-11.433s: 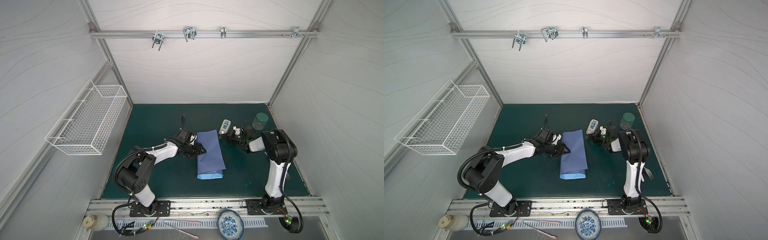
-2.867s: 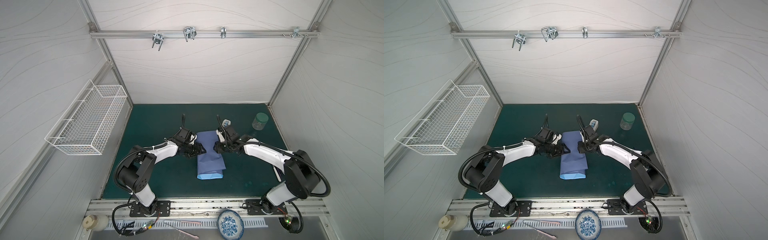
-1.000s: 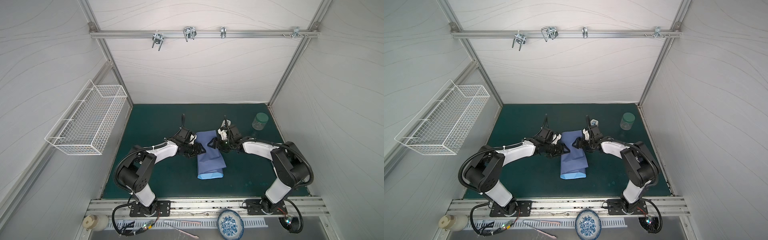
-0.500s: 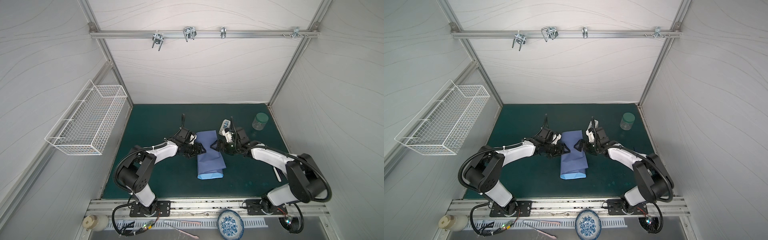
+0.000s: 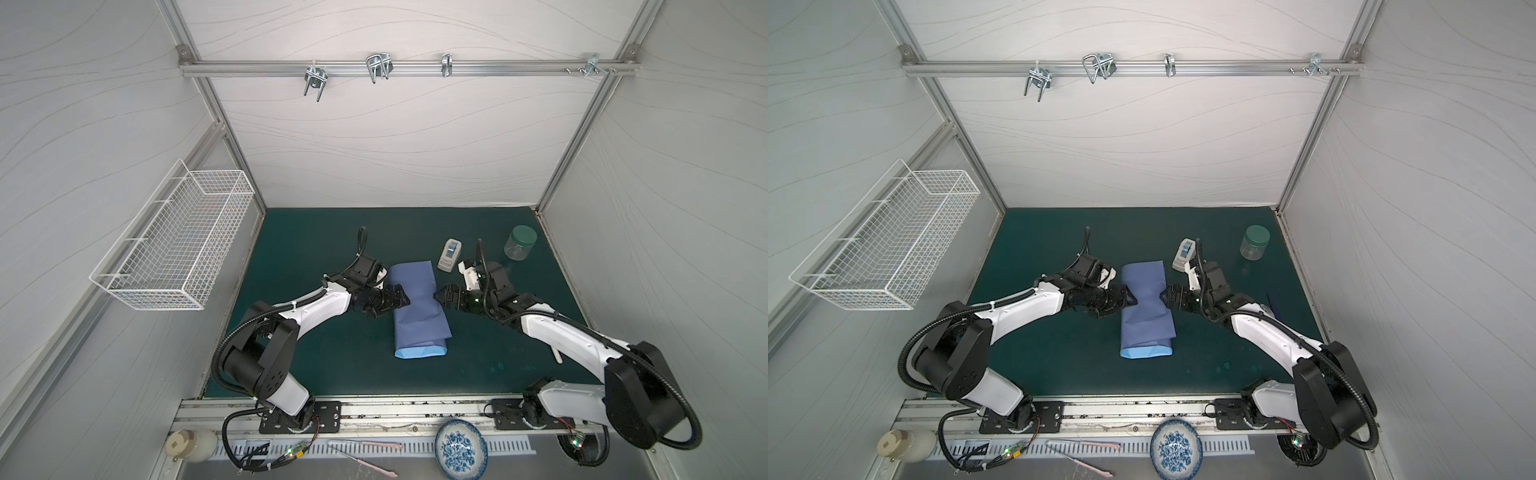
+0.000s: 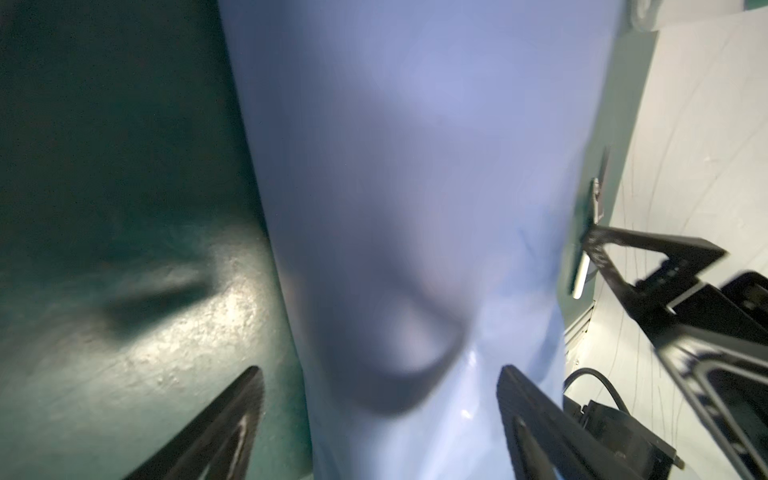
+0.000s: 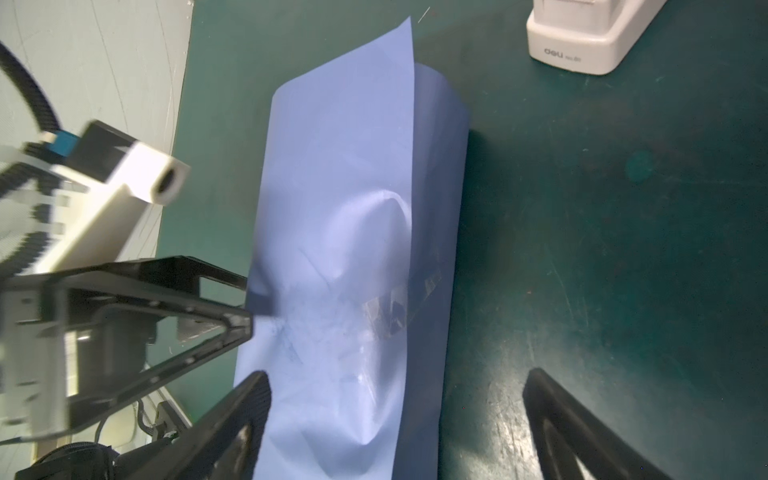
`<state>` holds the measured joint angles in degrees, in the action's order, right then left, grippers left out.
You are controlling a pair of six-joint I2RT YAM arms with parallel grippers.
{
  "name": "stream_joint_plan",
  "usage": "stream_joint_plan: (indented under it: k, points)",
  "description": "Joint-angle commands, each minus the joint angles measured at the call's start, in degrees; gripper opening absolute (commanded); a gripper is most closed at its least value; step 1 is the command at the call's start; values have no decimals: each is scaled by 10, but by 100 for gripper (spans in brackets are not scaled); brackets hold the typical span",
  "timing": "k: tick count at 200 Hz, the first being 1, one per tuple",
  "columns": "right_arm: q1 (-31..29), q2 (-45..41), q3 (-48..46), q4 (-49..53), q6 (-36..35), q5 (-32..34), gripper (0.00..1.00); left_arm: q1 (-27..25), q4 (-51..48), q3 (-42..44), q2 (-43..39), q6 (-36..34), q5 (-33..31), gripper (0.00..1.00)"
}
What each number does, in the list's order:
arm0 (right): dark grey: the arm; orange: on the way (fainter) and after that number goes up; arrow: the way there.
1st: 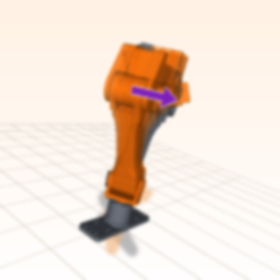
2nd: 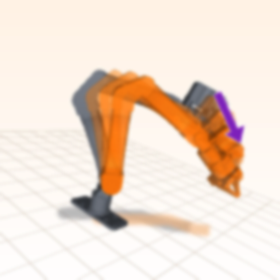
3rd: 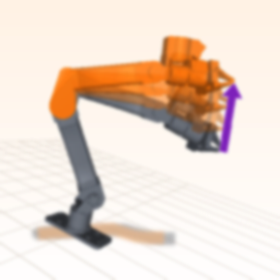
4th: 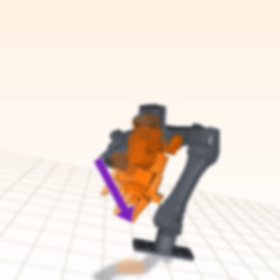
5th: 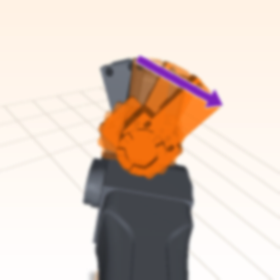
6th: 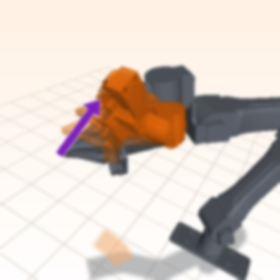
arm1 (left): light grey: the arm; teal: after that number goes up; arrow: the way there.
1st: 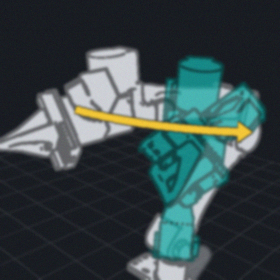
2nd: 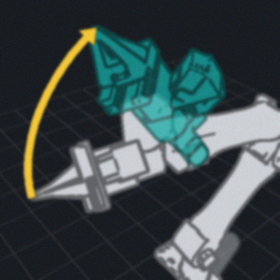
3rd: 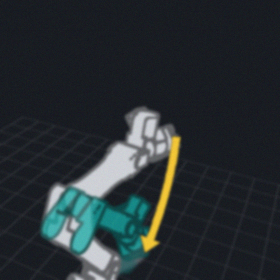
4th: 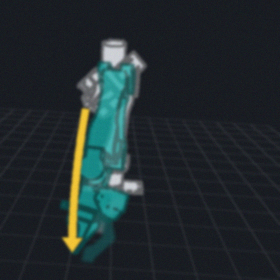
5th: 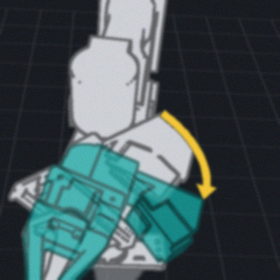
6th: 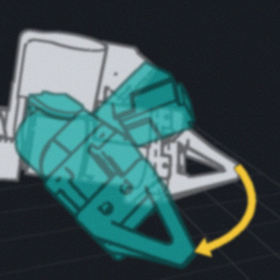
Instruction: Wrap the gift box in paper
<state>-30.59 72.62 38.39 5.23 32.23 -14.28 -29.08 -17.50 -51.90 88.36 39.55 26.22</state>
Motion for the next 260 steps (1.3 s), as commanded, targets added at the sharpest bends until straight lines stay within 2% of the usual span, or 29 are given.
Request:
stream_joint_plan:
  k: [1, 39, 75, 127, 166, 191, 217, 260]
  points:
    - [-13, 37, 16, -14, 8, -7, 94, 11, -11, -31, -12, 10, -2, 91]
    - [-17, 105, 32, -30, 8, -13, 88, 12, -22, -68, 40, 16, -4, 84]
    - [-13, 116, 17, -28, 0, -25, 84, 12, -37, -86, 84, 4, -26, 82]
    - [13, 34, 5, 15, -12, -41, 83, 17, -33, -95, 111, -12, -38, 82]
    - [8, -5, -4, 0, 10, -48, 84, 27, -2, -75, 43, -7, -42, 86]
    - [1, 41, 18, -9, 13, -48, 87, 36, 37, -41, 21, 28, -1, 86]
    - [2, 95, 46, -24, 17, -66, 87, 33, 101, 10, 14, 81, 65, 80]
    - [3, 125, 57, -35, 17, -90, 86, 0, 117, 38, 13, 86, 80, 73]
